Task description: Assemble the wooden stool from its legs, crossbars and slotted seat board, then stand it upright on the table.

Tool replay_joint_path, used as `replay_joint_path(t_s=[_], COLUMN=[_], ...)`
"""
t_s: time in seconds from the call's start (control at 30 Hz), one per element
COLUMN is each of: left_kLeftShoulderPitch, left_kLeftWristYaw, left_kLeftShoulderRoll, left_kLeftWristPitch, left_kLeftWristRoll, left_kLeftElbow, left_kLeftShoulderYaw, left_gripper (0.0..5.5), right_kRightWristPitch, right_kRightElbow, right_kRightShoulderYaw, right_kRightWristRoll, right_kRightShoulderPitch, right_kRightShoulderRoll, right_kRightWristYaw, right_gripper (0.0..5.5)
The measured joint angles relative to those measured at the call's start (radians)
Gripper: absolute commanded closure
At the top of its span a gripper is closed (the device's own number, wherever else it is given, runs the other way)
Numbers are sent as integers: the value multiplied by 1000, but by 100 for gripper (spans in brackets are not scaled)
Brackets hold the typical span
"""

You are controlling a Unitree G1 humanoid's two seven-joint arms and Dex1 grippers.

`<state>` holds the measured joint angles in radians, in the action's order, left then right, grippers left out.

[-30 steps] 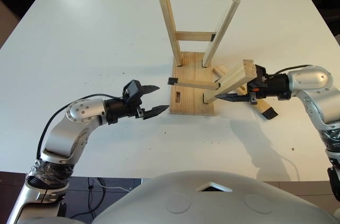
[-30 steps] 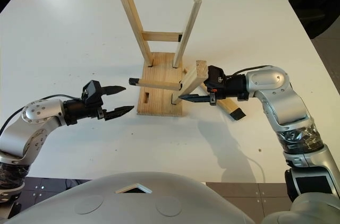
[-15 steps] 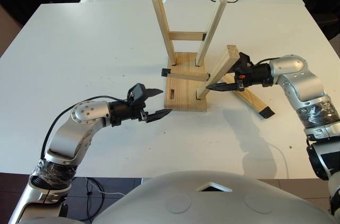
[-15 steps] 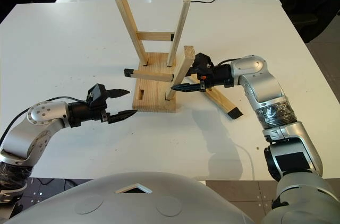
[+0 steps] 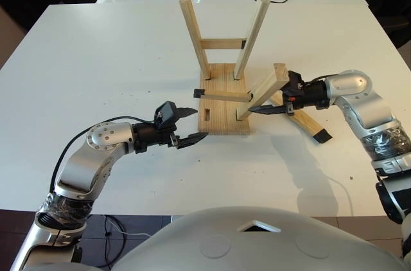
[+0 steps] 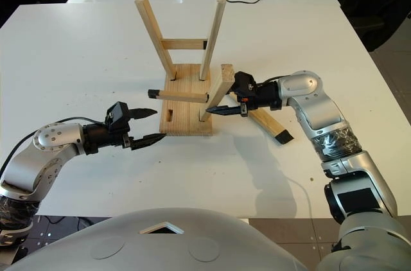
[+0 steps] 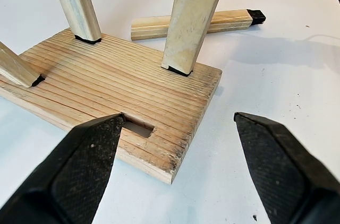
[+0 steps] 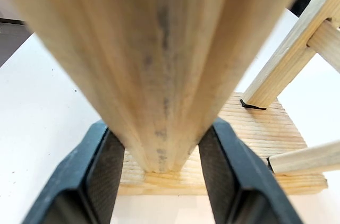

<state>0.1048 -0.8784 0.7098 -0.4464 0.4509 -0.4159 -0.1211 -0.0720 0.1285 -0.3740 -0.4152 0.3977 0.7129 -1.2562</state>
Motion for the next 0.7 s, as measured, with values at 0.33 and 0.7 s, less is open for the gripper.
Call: replay_joint_path(t_s=[0.33,0.7], left_kLeftShoulderPitch=[2,46], left_kLeftWristYaw=[2,11], left_kLeftShoulderRoll=[-2,-14], left_kLeftWristPitch=[0,1], left_kLeftWristRoll=[-1,-19], left_kLeftElbow=[-2,-19], left_kLeftShoulderYaw=[-3,-1], left_gripper=[167,167], right_kRightWristPitch=[-33,-236], right_kRightElbow=[-22,-193], right_kRightShoulderYaw=[-2,127], right_kRightWristRoll=[17,-28], right_kRightShoulderPitch=[-17,-183], right_kRightShoulderRoll=[12,96], right_kRightWristYaw=[13,-33], right_gripper=[295,222])
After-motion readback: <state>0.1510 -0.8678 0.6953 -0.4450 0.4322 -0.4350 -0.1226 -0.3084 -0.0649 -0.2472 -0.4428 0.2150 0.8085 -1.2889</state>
